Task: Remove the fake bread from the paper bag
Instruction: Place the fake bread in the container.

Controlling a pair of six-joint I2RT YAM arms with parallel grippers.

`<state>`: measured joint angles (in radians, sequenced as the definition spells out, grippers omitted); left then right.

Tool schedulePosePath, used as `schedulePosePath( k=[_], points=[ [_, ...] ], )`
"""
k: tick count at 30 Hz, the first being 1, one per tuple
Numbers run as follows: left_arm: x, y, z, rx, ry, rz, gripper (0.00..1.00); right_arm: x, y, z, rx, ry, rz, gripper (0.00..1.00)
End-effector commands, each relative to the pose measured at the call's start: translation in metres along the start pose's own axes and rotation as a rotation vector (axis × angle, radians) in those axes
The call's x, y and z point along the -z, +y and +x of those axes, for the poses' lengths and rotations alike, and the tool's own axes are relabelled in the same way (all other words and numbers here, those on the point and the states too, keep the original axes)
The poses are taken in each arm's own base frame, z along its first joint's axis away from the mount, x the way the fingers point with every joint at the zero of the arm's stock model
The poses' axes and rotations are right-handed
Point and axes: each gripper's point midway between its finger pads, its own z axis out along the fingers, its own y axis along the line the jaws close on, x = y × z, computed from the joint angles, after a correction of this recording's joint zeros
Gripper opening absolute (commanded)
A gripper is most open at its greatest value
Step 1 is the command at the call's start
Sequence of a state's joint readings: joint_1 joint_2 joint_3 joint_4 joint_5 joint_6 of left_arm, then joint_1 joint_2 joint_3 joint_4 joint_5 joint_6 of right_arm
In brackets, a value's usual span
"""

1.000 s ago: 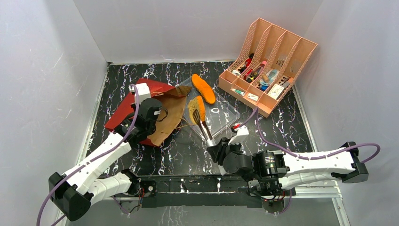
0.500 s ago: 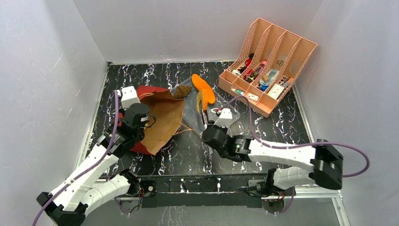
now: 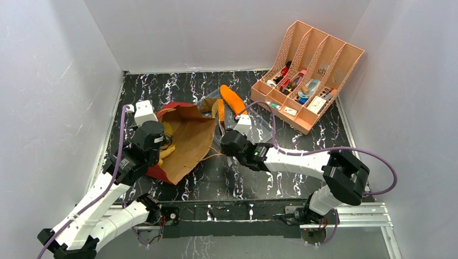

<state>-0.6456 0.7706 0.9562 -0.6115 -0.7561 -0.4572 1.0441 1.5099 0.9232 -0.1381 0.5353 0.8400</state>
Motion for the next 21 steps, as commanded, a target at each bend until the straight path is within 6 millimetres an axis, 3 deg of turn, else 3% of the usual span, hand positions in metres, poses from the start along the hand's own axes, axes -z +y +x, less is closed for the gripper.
schedulePosePath(
  k=[1, 3, 8, 15, 21],
  points=[
    [0.008, -0.004, -0.015, 0.036, -0.029, 0.037, 0.00, -0.006, 0.034, -0.035, -0.113, -0.079, -0.097, 0.00],
    [0.008, -0.005, -0.015, 0.037, -0.028, 0.040, 0.00, -0.010, 0.032, -0.031, -0.145, -0.063, -0.103, 0.01],
    [0.006, -0.007, -0.013, 0.034, -0.022, 0.044, 0.00, -0.019, 0.029, -0.025, -0.211, -0.035, -0.133, 0.23],
    [0.007, -0.006, -0.012, 0.035, -0.021, 0.045, 0.00, -0.026, 0.025, -0.024, -0.251, -0.015, -0.157, 0.41],
    [0.006, -0.007, -0.011, 0.033, -0.019, 0.047, 0.00, -0.029, 0.019, -0.018, -0.251, 0.007, -0.146, 0.45]
  ],
)
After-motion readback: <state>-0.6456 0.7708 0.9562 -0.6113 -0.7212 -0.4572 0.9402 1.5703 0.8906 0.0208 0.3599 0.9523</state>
